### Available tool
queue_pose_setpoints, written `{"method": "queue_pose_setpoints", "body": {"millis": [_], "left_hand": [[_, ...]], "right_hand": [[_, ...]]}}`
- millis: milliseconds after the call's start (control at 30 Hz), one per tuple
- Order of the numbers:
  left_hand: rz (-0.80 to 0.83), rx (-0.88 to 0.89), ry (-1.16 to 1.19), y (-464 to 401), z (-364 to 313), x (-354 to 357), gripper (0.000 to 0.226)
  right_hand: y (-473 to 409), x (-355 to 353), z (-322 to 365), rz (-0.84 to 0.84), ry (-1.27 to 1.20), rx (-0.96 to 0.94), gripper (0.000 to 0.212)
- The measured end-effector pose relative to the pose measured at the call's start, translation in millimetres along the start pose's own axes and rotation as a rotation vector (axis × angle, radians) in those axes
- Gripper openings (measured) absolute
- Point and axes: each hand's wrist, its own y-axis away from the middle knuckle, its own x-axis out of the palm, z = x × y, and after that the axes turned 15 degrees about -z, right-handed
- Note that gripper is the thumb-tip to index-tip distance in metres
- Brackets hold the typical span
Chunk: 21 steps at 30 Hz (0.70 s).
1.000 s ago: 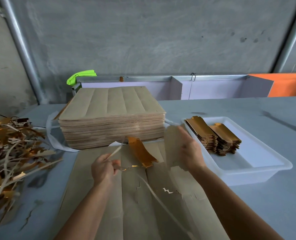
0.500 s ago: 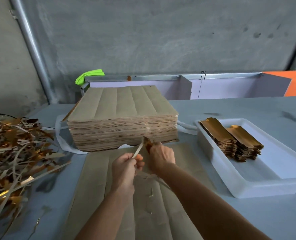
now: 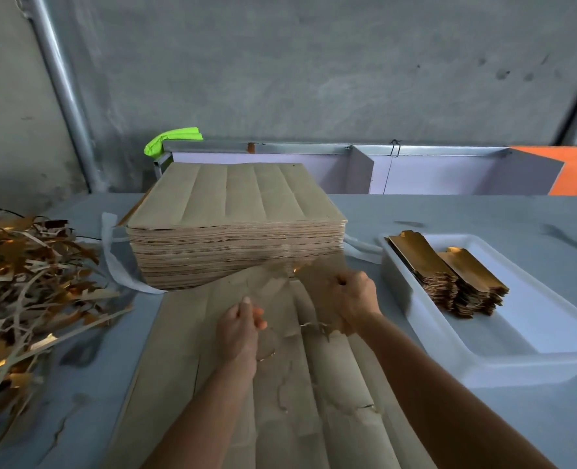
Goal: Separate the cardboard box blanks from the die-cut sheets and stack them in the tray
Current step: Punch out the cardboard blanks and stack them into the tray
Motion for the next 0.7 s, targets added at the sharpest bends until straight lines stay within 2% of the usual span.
{"method": "queue_pose_setpoints", "body": {"millis": [200, 300, 467, 500, 567, 600, 633, 667, 700], "left_hand": [[-0.028, -0.104, 0.063, -20.0, 9.8, -14.2, 0.040], [-0.054, -0.136, 0.126, -25.1, 14.8, -13.9, 0.041], [-0.139, -0.119, 0.264, -29.8, 20.4, -16.3, 0.036], [-0.148, -0.088, 0.224, -28.8, 21.0, -15.9, 0.031], [-0.184, 0.078, 0.000, -22.2, 21.8, -14.5, 0.014], [-0.189, 0.219, -0.175, -16.7, 21.3, -14.0, 0.024], [-0.160, 0.389, -0.354, -11.1, 21.6, -13.2, 0.046], [-0.091, 0.534, -0.489, -3.8, 20.6, -13.1, 0.067], [0.009, 0.600, -0.609, 4.8, 18.6, -11.9, 0.081]], "right_hand": [[-8.5, -21.0, -11.4, -0.131, -0.059, 0.068, 0.015], [-12.6, -29.0, -11.9, -0.164, -0.066, 0.036, 0.019], [-17.9, -55.5, -11.2, -0.351, -0.153, 0.013, 0.022], [-17.8, -61.5, -11.5, -0.367, -0.163, 0.002, 0.022], [-12.8, -71.1, -12.0, -0.355, -0.174, -0.025, 0.024], [-7.7, -74.6, -13.1, -0.338, -0.177, -0.039, 0.029], [-1.9, -77.5, -15.5, -0.314, -0.187, -0.052, 0.036], [4.1, -80.1, -20.0, -0.286, -0.196, -0.067, 0.045], [10.5, -83.0, -25.1, -0.254, -0.195, -0.088, 0.054]]}}
